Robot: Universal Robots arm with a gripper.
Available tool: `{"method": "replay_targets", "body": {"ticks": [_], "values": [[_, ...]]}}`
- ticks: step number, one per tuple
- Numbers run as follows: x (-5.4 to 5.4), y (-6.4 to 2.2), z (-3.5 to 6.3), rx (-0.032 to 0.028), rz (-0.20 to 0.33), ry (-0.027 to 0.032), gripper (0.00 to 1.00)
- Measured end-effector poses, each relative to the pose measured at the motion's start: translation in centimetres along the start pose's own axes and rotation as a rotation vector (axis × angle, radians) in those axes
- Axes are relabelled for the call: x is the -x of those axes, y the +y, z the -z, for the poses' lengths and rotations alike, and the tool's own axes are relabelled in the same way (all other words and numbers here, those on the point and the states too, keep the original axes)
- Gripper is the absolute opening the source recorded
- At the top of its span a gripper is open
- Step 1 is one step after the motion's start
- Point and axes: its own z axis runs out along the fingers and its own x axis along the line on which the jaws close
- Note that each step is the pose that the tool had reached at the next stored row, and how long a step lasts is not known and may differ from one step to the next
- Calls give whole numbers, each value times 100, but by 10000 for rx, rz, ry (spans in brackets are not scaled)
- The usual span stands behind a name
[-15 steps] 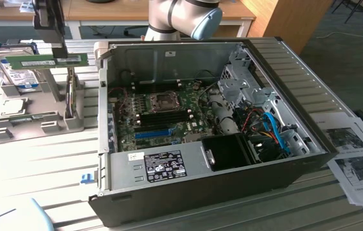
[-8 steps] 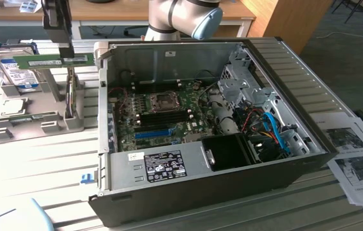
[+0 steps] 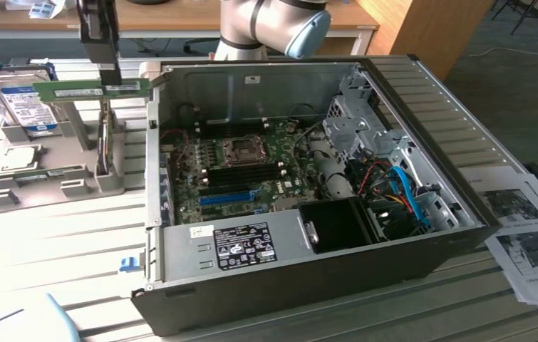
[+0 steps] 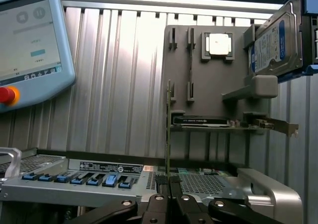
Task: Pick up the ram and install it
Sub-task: 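Pick up the ram and move it above insertion slot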
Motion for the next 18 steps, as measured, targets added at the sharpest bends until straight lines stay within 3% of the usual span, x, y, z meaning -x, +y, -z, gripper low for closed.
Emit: {"method": "replay_targets", "body": {"ticks": [18], "values": [[-18,-363,28,45,1,-2,11]]}}
